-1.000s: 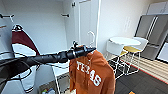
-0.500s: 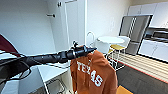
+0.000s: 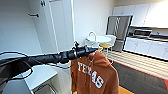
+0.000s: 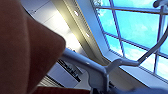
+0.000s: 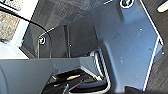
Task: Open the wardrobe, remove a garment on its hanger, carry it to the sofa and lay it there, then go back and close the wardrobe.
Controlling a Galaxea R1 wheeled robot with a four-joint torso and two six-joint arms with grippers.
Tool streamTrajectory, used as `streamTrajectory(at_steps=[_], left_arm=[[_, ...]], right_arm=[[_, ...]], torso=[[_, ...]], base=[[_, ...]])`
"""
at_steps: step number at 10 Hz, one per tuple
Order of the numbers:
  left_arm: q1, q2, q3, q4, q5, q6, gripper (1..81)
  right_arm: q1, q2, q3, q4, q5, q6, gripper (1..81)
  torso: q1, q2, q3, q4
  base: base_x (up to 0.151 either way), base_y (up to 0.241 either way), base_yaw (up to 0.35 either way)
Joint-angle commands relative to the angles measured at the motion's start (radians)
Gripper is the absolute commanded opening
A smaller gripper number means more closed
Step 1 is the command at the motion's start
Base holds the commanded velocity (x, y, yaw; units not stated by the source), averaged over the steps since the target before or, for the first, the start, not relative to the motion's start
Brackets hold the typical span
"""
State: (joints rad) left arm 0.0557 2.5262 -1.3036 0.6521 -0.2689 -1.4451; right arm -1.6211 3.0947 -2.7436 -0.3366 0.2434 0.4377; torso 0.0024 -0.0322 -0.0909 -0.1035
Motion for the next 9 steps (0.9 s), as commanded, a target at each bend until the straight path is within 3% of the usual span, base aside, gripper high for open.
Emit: streamTrajectory(at_steps=[1, 9], left_arm=[[-0.205, -0.001, 0.021, 0.009, -0.069, 0.012, 1.0], [-0.207, -0.013, 0.046, 0.026, -0.070, 0.012, 1.0]], right_arm=[[0.031, 0.006, 0.006, -0.001, -0.038, -0.002, 81.1], [0.031, 0.006, 0.006, -0.001, -0.038, -0.002, 81.1]], torso=[[0.000, 0.000, 0.000, 0.000], [0.000, 0.000, 0.000, 0.000]], base=[[0.000, 0.000, -0.340], [0.000, 0.000, -0.340]])
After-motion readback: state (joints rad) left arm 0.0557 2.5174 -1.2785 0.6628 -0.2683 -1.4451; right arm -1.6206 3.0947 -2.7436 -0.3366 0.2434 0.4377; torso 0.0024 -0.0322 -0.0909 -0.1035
